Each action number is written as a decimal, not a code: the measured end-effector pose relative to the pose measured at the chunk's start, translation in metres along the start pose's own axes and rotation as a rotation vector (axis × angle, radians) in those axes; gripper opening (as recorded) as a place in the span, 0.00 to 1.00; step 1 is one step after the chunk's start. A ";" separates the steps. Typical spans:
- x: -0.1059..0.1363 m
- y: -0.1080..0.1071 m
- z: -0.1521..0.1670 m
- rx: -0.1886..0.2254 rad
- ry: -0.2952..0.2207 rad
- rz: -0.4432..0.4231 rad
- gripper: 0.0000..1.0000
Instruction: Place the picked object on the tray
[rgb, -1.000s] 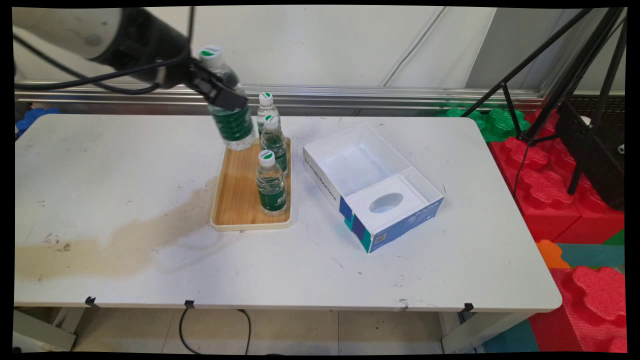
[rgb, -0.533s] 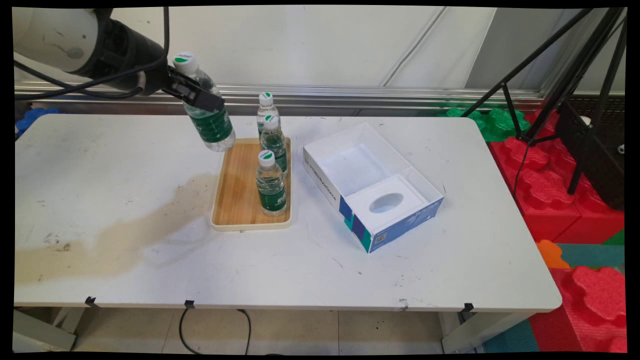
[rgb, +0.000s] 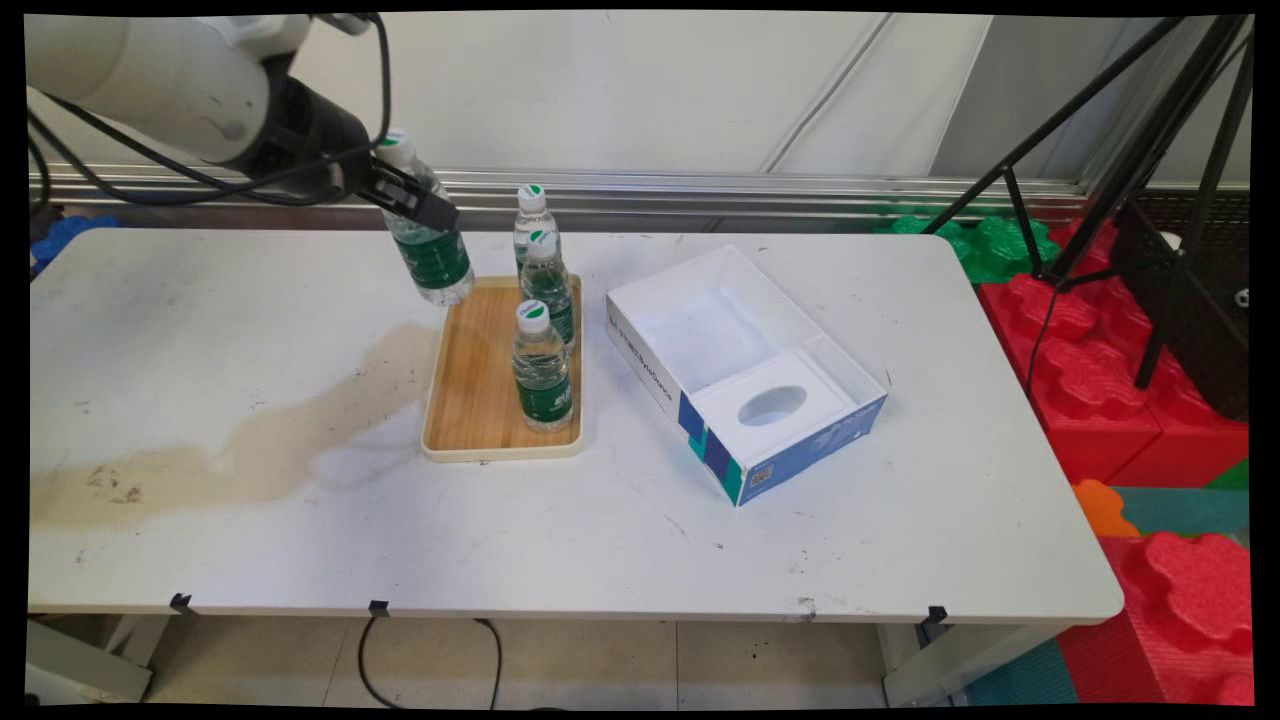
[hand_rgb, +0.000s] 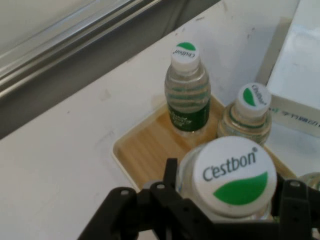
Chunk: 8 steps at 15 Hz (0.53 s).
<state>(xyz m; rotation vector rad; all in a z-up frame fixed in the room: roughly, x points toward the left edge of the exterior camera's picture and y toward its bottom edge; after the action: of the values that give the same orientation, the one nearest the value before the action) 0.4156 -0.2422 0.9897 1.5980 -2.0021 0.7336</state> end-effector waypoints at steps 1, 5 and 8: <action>-0.001 -0.002 0.010 -0.005 -0.015 0.002 0.00; -0.004 -0.008 0.037 -0.019 -0.050 0.017 0.00; -0.007 -0.012 0.058 -0.030 -0.073 0.030 0.00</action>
<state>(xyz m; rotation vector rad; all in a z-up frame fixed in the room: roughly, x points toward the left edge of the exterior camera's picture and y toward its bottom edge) 0.4265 -0.2773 0.9432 1.6017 -2.0829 0.6623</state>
